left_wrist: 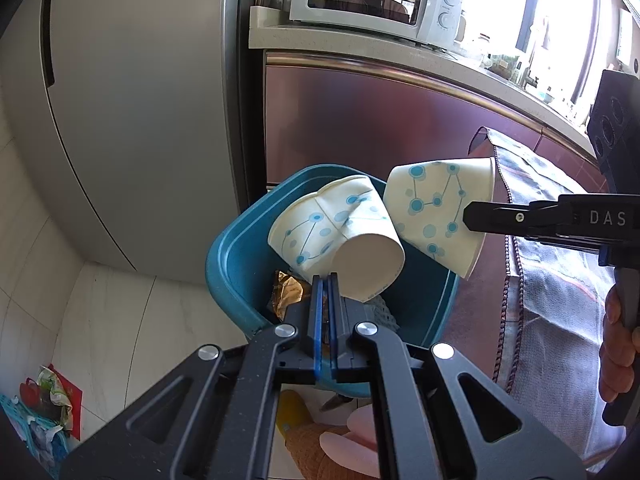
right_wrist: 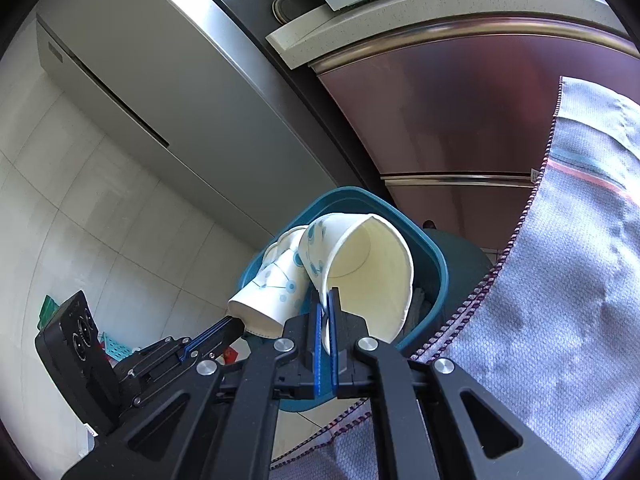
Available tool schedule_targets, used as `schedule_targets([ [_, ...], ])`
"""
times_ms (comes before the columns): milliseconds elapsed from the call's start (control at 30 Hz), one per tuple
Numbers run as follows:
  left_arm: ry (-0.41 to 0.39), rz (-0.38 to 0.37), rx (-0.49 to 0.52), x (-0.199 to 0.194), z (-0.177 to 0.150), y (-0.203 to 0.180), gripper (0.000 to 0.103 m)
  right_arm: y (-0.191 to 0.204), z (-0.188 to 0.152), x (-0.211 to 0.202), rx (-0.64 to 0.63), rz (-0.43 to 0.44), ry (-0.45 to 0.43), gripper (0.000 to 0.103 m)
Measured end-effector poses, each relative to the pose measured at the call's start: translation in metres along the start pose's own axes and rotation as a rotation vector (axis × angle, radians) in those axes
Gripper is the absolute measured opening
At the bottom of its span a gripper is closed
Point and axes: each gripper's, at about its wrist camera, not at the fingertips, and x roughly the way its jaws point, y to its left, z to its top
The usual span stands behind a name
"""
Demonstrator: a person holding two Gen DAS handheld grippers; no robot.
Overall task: Collect trash
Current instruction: 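Open both tools over the wastebasket to drop the paper cups, then move both tools back over the table toward the wrapper and orange peel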
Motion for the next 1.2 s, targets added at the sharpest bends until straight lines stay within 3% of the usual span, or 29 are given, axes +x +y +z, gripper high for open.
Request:
schedule_targets([
  [400,0.029,-0.008,-0.009,0.018,0.0,-0.009,0.001,0.003,0.005,0.025,-0.008,-0.027,0.027,0.004],
  [600,0.018,-0.037,-0.012,0.012,0.0,-0.013,0.002,0.002,-0.004,0.011,-0.018,-0.018,0.014,0.007],
  [700,-0.004,-0.065,-0.008,0.002,0.001,-0.018,0.016,0.002,-0.009,-0.006,-0.028,-0.015,-0.011,0.009],
  [767,-0.027,-0.084,0.004,-0.008,0.002,-0.024,0.025,0.001,-0.015,-0.021,-0.039,-0.015,-0.035,0.019],
  [833,-0.054,-0.113,0.023,-0.019,0.003,-0.034,0.028,0.001,-0.022,-0.04,-0.052,-0.016,-0.062,0.026],
  [1033,-0.105,-0.233,0.104,-0.047,0.003,-0.078,0.035,-0.011,-0.053,-0.102,-0.064,-0.054,-0.148,0.033],
  [1200,-0.102,-0.339,0.212,-0.06,-0.005,-0.131,0.036,-0.029,-0.087,-0.159,-0.054,-0.12,-0.231,0.037],
])
